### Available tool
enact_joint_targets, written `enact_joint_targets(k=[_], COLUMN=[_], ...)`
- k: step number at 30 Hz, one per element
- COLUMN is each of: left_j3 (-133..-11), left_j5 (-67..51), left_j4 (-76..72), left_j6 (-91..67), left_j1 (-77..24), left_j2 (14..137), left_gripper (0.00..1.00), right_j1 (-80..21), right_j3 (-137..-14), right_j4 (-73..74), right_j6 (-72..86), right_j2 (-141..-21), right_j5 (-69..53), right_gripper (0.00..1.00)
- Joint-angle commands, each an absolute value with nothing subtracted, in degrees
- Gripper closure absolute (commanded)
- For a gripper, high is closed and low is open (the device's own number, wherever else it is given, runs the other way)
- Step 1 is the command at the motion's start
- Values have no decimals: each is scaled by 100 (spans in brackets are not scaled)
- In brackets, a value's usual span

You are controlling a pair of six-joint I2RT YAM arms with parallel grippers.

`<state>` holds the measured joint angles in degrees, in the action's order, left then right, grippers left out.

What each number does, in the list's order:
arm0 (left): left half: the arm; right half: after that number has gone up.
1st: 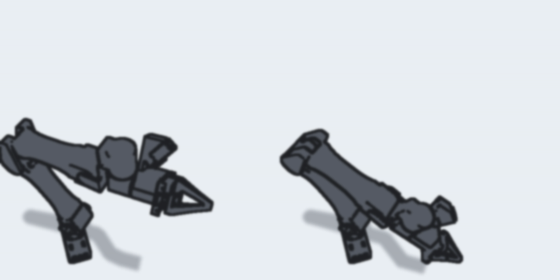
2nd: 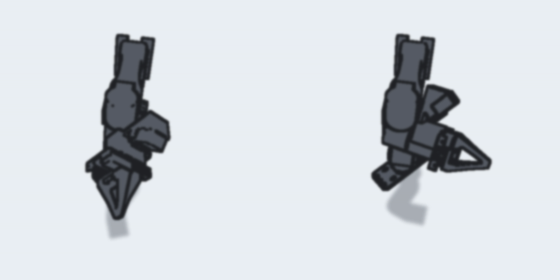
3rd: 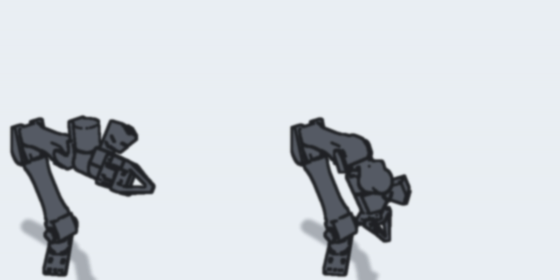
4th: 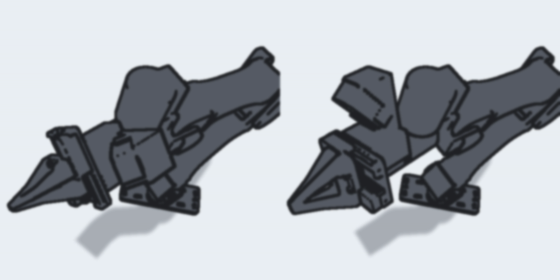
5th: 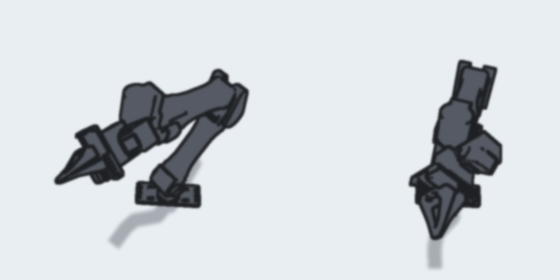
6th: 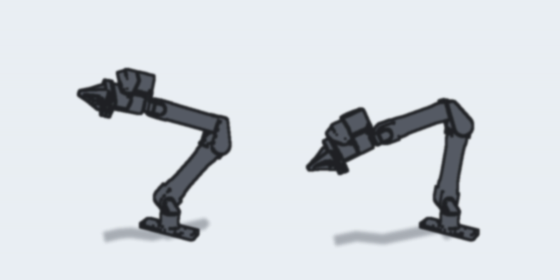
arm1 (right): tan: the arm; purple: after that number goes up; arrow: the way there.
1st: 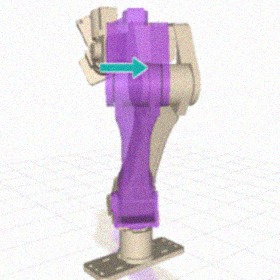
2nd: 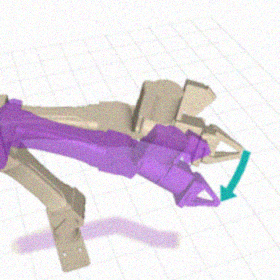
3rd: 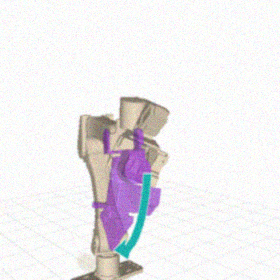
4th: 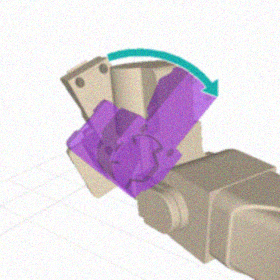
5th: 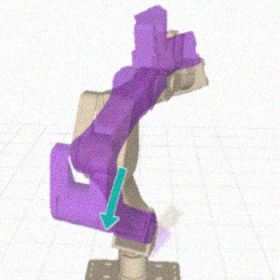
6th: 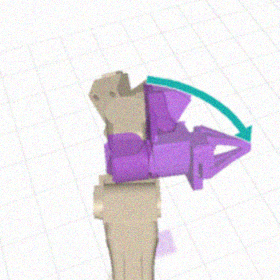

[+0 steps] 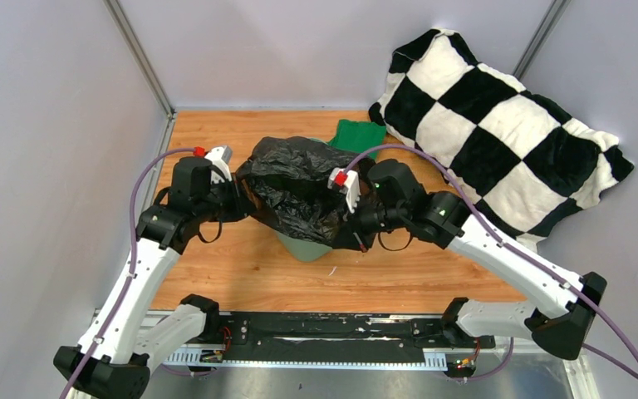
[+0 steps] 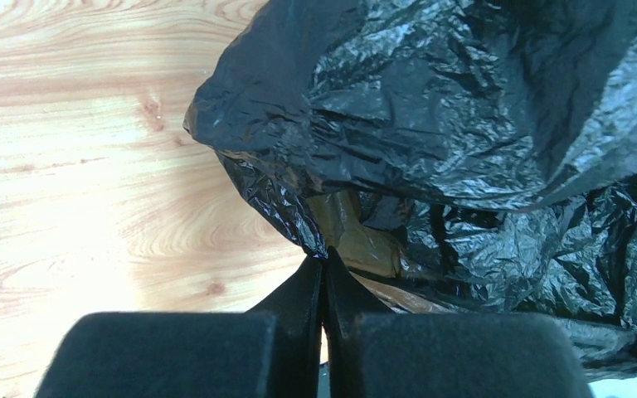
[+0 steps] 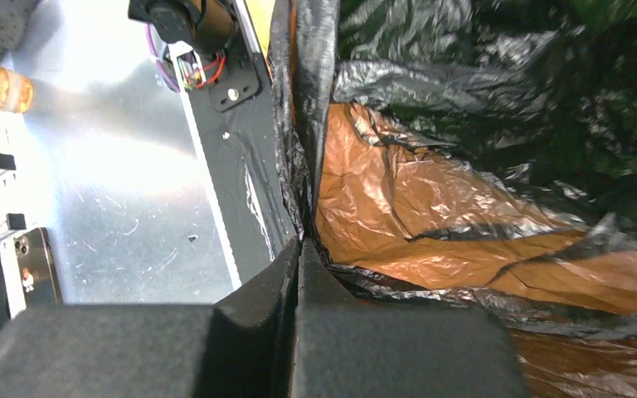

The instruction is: Put the trash bags into the trash bin

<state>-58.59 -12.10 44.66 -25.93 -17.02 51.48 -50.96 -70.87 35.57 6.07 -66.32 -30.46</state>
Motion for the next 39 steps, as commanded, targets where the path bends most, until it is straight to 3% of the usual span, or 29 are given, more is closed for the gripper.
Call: enact_joint_targets(k=[1,4,6,11,16,21,29,39], left_j3=[-5803,-5780,-5783,-5849,-5894,-5920,-5937,-5950], left_j5=[-1069,-1040,-1033,-950,-933,-933,-915,-982], left_j4=[4355,4306,4263,4172,4138,4122,4094,4077], left_j6=[-2575,-2566,-2560,-2529,-2470,-2452,-2417,-2410], left_j1=[-1731,-1731,-1730,-1731,-1731,-1731,-1731,-1731], left_j2=[5172,5208,5231,5277,5351,5362,5366,5378], left_gripper=[100,100,100,100,99,99,99,99], right_j1=[-5279,-5300,-5298,-5354,-5461,-5500,-5502,-5523], right_j3=[-6686,-6585,-6656,-7061,-7534,-8347,-9316,-10244], right_j4=[3369,3382,3487,3863,4343,4577,4300,4102], right_j6=[673,626,581,294,-144,-348,-1277,-2158], right_j2=[-6813,-6913,-6929,-6722,-6393,-6176,-6749,-7978], right_j5=[-2809,-2431,-2256,-2278,-2596,-2482,-178,-165], right_gripper=[100,100,93,48,28,25,21,21])
